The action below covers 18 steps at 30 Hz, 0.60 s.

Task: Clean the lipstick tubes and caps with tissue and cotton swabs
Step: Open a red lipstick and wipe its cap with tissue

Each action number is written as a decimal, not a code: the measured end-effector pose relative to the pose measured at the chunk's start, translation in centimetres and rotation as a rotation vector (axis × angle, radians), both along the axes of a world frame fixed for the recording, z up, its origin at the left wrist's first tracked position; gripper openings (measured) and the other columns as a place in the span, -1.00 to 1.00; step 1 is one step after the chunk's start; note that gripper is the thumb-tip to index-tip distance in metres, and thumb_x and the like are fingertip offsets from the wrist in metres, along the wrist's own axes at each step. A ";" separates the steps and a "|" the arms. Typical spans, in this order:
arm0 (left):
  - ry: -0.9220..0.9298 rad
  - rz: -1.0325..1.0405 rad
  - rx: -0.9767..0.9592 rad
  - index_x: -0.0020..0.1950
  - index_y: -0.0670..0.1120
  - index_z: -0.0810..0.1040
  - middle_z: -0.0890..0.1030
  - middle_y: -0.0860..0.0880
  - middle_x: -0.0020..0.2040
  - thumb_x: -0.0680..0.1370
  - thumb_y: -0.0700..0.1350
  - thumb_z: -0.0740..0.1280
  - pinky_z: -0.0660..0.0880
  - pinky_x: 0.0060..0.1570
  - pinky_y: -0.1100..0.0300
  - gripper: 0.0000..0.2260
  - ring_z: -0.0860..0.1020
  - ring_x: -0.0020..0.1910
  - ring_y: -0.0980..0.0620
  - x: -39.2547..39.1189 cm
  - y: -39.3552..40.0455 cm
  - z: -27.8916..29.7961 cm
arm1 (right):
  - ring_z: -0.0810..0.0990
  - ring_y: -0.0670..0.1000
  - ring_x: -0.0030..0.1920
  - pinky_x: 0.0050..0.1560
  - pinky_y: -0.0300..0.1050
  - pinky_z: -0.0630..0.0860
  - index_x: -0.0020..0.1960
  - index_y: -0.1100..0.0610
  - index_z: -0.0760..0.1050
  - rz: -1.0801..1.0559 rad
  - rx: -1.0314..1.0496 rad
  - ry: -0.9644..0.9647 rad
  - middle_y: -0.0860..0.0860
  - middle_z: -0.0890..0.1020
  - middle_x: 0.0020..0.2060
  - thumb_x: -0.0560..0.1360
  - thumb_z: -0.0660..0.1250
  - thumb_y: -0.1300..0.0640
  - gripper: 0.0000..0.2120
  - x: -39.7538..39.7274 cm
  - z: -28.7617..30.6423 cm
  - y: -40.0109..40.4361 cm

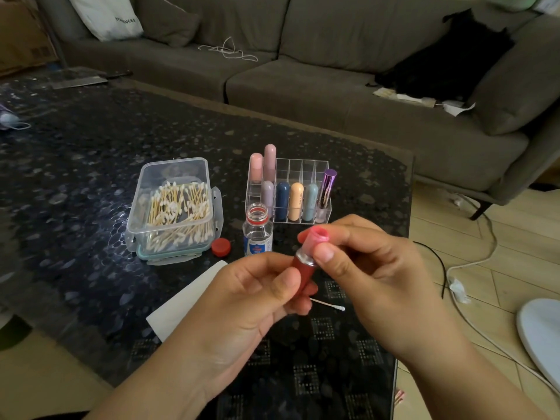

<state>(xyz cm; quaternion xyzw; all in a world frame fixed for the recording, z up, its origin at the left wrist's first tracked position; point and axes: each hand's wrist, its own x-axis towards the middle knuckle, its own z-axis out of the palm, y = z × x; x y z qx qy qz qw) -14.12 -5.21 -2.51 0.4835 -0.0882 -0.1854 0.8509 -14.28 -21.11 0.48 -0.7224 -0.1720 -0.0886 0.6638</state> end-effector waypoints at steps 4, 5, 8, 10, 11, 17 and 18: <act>-0.065 0.176 0.081 -0.21 -0.08 0.69 0.67 -0.09 -0.24 0.04 0.00 0.64 0.55 -0.20 0.29 -0.61 0.65 -0.26 0.04 -0.1 -0.3 0.0 | 0.61 0.07 -0.10 -0.17 -0.33 0.54 -0.05 -0.01 0.67 -0.062 -0.044 -0.049 0.05 0.64 -0.16 0.40 0.38 -0.02 -0.82 0.1 -0.4 0.4; -0.066 0.197 0.089 -0.20 -0.09 0.69 0.68 -0.10 -0.22 0.07 -0.04 0.62 0.55 -0.19 0.28 -0.64 0.66 -0.24 0.02 -0.2 -0.4 0.0 | 0.61 0.07 -0.09 -0.17 -0.33 0.55 -0.05 -0.03 0.67 -0.063 -0.047 -0.050 0.04 0.64 -0.16 0.40 0.38 -0.04 -0.82 0.1 -0.4 0.4; -0.020 0.095 0.051 -0.07 -0.16 0.67 0.65 -0.23 -0.12 0.29 0.12 0.52 0.55 -0.15 0.20 -0.60 0.63 -0.17 -0.07 -0.3 -0.6 0.2 | 0.61 0.09 -0.09 -0.11 -0.29 0.55 -0.04 -0.06 0.67 -0.047 -0.040 -0.038 0.07 0.63 -0.17 0.38 0.40 -0.10 -0.79 0.2 -0.4 0.3; 0.055 -0.013 0.014 -0.12 -0.14 0.67 0.61 -0.20 -0.23 0.41 0.17 0.34 0.55 -0.21 0.17 -0.63 0.59 -0.27 -0.05 -0.3 -0.6 0.4 | 0.63 0.06 -0.12 -0.12 -0.29 0.55 -0.06 -0.05 0.67 -0.039 -0.015 -0.015 0.08 0.62 -0.16 0.38 0.41 -0.06 -0.82 0.3 -0.4 0.3; 0.067 -0.043 -0.005 -0.13 -0.13 0.67 0.60 -0.16 -0.28 0.43 0.16 0.36 0.54 -0.25 0.18 -0.65 0.57 -0.32 -0.02 -0.2 -0.5 0.4 | 0.64 0.02 -0.14 -0.15 -0.30 0.55 -0.06 -0.03 0.68 -0.028 0.007 -0.001 0.07 0.62 -0.16 0.38 0.43 -0.03 -0.84 0.2 -0.4 0.3; 0.019 0.027 -0.065 -0.13 -0.17 0.66 0.60 -0.11 -0.29 0.20 0.05 0.60 0.53 -0.24 0.25 -0.61 0.56 -0.33 0.05 0.0 -0.1 0.2 | 0.64 -0.04 -0.16 -0.17 -0.36 0.54 -0.04 0.01 0.66 0.003 0.031 -0.025 0.10 0.62 -0.15 0.40 0.36 0.00 -0.81 -0.1 0.0 0.3; 0.023 0.026 -0.071 -0.16 -0.17 0.66 0.61 -0.12 -0.29 0.18 0.04 0.62 0.53 -0.25 0.24 -0.61 0.56 -0.33 0.04 0.0 -0.1 0.1 | 0.64 -0.02 -0.15 -0.17 -0.35 0.54 -0.04 0.01 0.67 0.014 0.033 -0.029 0.11 0.61 -0.15 0.41 0.37 -0.01 -0.81 -0.1 0.1 0.2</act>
